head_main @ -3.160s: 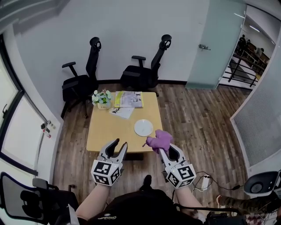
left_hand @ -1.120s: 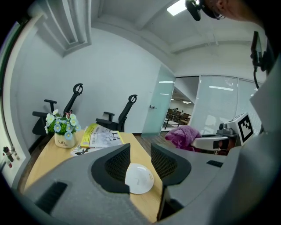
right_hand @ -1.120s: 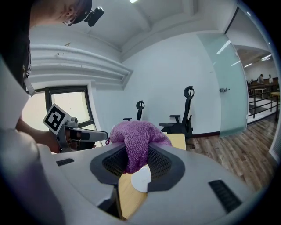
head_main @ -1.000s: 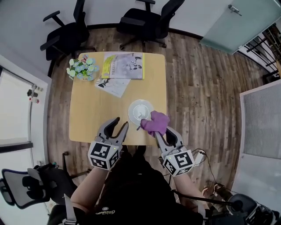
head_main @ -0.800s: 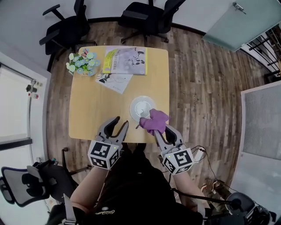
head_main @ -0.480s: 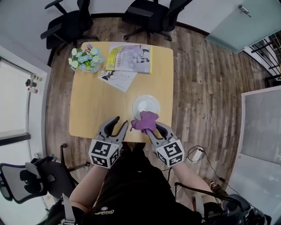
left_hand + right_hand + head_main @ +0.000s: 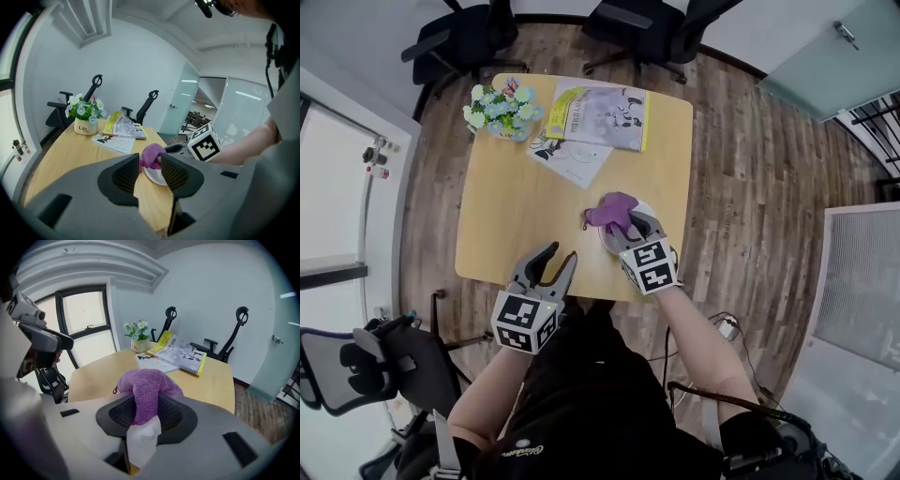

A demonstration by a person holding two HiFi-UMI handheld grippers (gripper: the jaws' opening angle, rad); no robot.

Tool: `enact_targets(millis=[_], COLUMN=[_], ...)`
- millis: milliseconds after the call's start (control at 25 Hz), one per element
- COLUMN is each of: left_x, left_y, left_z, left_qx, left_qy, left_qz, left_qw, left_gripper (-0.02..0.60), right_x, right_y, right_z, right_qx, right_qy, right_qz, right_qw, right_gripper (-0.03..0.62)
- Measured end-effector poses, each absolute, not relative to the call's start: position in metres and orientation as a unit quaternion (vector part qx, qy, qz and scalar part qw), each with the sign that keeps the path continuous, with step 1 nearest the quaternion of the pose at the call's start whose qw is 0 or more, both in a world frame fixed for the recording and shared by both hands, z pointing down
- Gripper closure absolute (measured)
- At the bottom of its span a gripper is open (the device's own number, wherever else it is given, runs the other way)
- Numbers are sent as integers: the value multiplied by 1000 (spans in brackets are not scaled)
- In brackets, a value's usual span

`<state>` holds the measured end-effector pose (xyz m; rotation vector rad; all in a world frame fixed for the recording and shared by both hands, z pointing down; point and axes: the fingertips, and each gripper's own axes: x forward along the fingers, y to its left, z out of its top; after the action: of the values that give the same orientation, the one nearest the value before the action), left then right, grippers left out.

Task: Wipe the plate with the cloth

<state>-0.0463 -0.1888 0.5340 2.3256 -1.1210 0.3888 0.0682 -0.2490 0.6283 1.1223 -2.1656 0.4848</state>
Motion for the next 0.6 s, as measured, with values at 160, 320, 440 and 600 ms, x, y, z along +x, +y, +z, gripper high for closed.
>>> enact_targets(millis=[160,320,440,600], left_x=[-49,-49,-51,-50], left_y=[-187,-185,-184,-181], left_z=[535,536,538,538], left_qx=[858,859,859,862], left_qy=[-417,-413,-413,-408], left_qz=[143,145,147,149], left_qw=[265,264,263,262], left_gripper=[434,434,434,434], right_x=[67,61,55,47], right_y=[-257,-251,-238,-214], right_z=[638,642,643,642], right_qx=[429,421,414,403], right_qy=[-819,-820,-823,-829], right_qz=[182,185,189,191], right_qw=[336,339,338,337], right_gripper=[483,483,484,483])
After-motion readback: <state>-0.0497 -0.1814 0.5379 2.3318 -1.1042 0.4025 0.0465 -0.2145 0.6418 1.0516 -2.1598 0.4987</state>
